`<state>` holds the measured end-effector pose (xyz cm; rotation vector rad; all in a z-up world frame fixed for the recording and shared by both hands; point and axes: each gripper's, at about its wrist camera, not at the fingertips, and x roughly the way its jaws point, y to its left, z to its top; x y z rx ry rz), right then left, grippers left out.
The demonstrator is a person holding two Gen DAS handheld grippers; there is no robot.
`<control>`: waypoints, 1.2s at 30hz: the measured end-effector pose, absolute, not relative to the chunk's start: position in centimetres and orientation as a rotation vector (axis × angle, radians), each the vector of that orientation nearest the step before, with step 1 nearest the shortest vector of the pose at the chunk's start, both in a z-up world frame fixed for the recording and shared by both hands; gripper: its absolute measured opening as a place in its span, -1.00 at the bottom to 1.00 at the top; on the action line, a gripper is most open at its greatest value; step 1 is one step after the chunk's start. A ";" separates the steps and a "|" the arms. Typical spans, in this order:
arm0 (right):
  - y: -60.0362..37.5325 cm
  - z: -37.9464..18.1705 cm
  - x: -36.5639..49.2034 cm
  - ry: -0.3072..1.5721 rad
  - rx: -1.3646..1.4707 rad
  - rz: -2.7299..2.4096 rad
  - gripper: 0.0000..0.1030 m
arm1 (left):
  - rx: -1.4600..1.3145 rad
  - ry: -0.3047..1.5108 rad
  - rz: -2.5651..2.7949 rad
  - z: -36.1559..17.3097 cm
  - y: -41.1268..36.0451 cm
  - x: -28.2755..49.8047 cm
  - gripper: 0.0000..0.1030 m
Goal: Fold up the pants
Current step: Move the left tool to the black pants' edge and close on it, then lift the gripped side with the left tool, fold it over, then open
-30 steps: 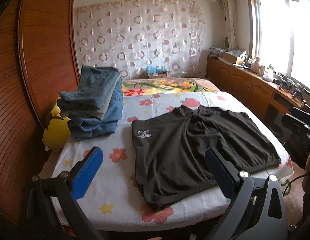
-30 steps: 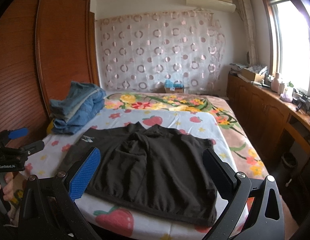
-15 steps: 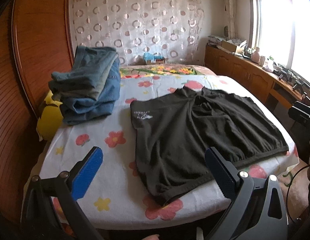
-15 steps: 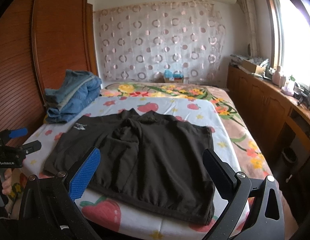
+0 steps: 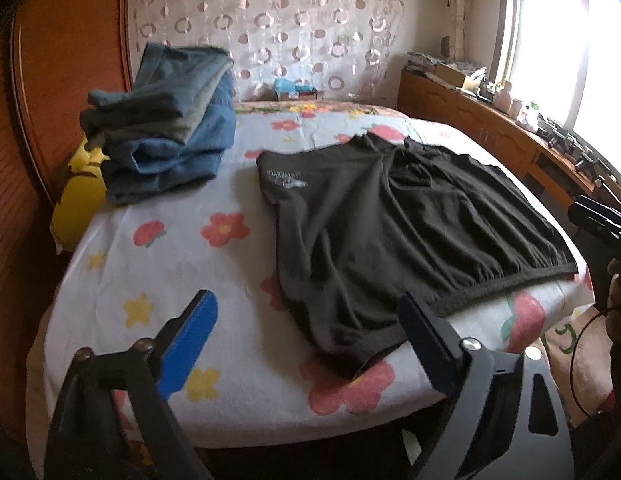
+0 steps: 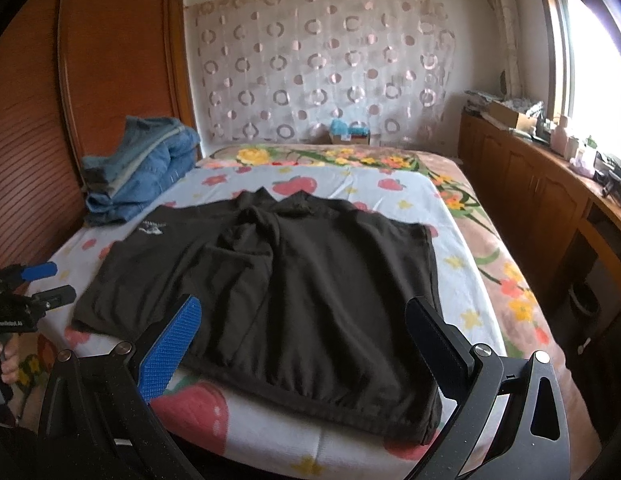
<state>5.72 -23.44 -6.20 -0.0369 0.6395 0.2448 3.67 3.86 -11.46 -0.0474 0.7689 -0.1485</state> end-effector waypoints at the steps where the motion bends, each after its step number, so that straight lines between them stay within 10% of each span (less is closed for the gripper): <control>1: -23.5 -6.6 5.9 0.652 -0.036 0.248 1.00 | -0.053 0.776 -0.156 -11.7 3.9 3.7 0.62; 17: -23.6 -10.0 6.8 0.755 -0.040 0.289 0.88 | -0.027 0.830 -0.200 -13.8 3.5 3.4 -0.12; 22: -23.3 -10.4 6.8 0.773 -0.044 0.313 0.59 | -0.058 0.840 -0.243 -13.6 3.6 3.6 -0.93; 36: -24.0 -10.1 6.6 0.767 -0.041 0.303 0.33 | -0.027 0.743 -0.373 -8.6 -0.2 4.5 -1.00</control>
